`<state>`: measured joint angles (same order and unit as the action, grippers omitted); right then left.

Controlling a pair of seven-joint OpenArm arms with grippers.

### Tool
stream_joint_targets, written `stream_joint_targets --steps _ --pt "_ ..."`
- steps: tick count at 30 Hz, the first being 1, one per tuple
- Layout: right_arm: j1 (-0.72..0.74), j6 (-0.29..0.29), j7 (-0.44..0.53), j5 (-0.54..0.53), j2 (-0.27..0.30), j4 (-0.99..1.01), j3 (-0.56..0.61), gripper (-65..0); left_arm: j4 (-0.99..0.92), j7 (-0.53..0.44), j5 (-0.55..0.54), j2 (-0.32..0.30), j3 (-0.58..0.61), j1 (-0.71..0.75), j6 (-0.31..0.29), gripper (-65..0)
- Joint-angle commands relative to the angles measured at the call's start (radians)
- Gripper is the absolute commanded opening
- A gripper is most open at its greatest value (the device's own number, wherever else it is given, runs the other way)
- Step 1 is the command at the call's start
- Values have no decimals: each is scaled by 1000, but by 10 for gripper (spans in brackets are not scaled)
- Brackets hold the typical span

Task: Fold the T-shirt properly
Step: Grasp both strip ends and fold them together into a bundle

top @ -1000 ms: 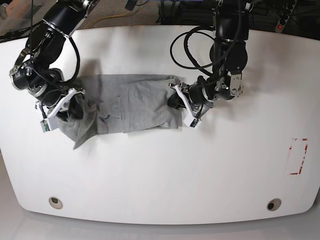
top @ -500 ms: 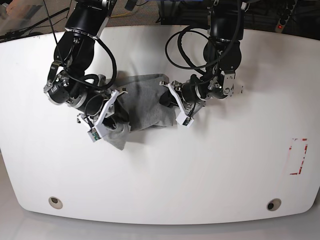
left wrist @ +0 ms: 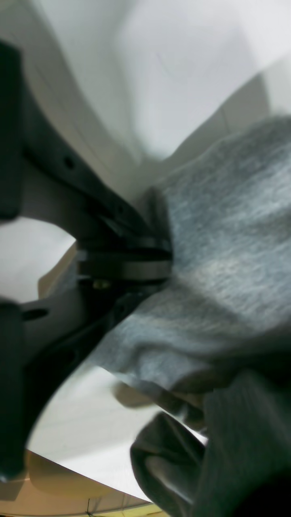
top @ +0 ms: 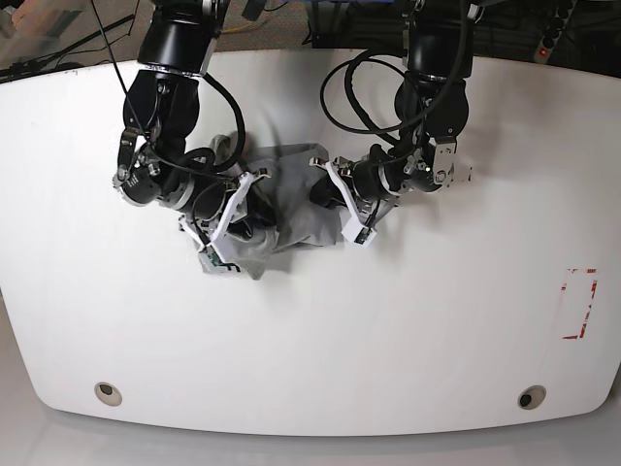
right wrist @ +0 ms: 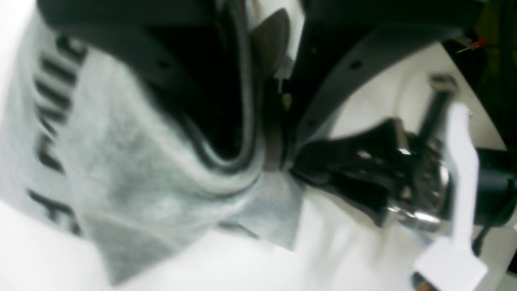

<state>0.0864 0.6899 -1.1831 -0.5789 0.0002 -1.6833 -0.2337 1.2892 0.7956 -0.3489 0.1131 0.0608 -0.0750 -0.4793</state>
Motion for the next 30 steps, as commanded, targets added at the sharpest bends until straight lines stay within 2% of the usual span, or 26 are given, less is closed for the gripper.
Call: stream_joint_targets --steps 1,3,5,7,8,13,17,23,26,30 --pt "23 8 79 -39 11 -4 49 -536 0 49 41 1 4 -1 9 -632" --pt "22 -35 111 -14 33 -8 110 -393 0 49 41 1 4 -1 9 -629" --pt "22 -89 121 17 47 -45 175 -277 0 49 41 1 4 -1 9 -606" --pt "22 -138 121 55 53 -84 224 -212 0 49 41 1 4 1 9 -575" --pt "22 -155 121 81 53 -105 250 -201 0 49 41 0 4 1 9 -562" --pt "23 -169 125 227 56 -131 316 -200 0 49 38 -2 3 -1 9 -551" --pt "11 -167 171 276 80 -189 326 -211 10 49 35 -3 -3 -3 8 -551" --pt "-7 -152 222 230 145 -196 268 -236 132 46 34 -3 -6 2 3 -551" --pt "-10 -103 222 170 146 -145 205 -236 232 48 34 -29 -8 16 3 -551" --pt "-12 -72 222 78 145 -61 95 -236 340 48 34 -59 -8 45 3 -551"
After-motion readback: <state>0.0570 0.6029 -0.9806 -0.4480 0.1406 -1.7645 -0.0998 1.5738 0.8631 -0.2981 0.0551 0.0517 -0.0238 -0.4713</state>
